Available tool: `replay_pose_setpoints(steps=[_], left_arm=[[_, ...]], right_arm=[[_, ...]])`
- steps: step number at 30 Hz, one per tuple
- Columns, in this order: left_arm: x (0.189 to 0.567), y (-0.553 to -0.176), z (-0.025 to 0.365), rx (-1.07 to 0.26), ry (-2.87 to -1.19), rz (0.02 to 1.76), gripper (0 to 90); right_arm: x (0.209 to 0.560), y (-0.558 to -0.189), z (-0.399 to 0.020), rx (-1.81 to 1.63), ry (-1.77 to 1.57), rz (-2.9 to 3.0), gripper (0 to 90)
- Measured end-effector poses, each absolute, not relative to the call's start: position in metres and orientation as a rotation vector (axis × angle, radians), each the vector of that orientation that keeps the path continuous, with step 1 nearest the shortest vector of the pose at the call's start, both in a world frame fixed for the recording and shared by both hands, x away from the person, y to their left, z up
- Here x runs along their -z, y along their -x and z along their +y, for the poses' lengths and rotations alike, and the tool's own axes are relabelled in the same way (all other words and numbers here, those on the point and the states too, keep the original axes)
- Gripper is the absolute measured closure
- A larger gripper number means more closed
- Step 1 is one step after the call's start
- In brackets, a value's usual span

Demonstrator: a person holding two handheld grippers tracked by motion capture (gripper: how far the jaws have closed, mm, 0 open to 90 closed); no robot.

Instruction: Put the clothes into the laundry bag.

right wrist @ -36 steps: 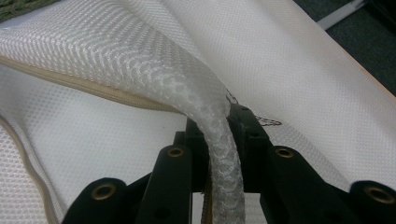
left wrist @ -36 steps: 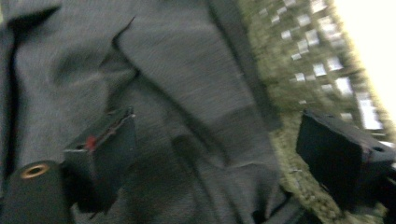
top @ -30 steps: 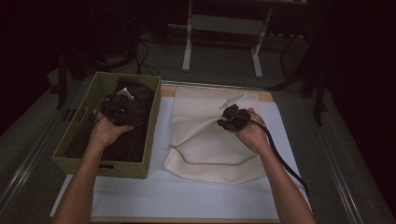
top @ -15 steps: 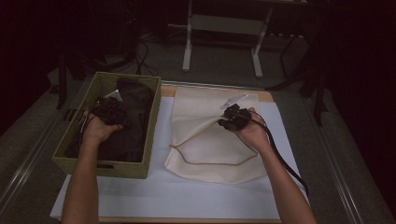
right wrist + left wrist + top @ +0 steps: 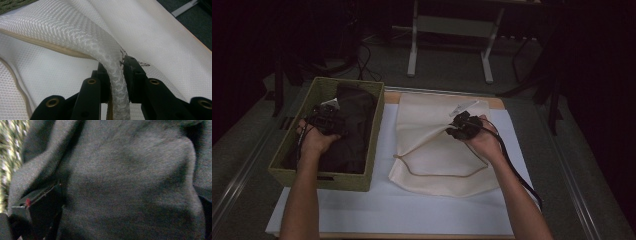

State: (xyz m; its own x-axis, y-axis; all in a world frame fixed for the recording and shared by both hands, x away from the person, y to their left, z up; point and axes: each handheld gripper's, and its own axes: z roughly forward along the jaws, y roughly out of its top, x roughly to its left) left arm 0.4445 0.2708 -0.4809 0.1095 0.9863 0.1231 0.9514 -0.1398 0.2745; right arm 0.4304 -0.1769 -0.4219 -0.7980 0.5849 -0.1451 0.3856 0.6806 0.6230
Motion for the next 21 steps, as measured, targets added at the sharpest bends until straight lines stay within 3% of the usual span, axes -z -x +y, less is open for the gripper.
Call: replay_pose_setpoints(steps=[2,11,17,21], left_arm=[[0.485,-0.443,0.272,-0.343,-2.238,1.975,0.0],[0.489,-0.441,0.268,-0.25,-2.262,1.966,0.0],[0.478,-0.435,0.262,-0.253,-2.29,1.868,15.1],[0.469,-0.428,0.269,-0.126,-2.229,1.8,24.1]], right_arm=[[0.422,-0.43,-0.177,-0.846,-0.762,2.562,75.8],[0.423,-0.428,-0.176,-0.849,-0.759,2.569,74.0],[0.421,-0.43,-0.178,-0.883,-0.783,2.564,73.5],[0.423,-0.43,-0.176,-0.882,-0.779,2.568,72.8]])
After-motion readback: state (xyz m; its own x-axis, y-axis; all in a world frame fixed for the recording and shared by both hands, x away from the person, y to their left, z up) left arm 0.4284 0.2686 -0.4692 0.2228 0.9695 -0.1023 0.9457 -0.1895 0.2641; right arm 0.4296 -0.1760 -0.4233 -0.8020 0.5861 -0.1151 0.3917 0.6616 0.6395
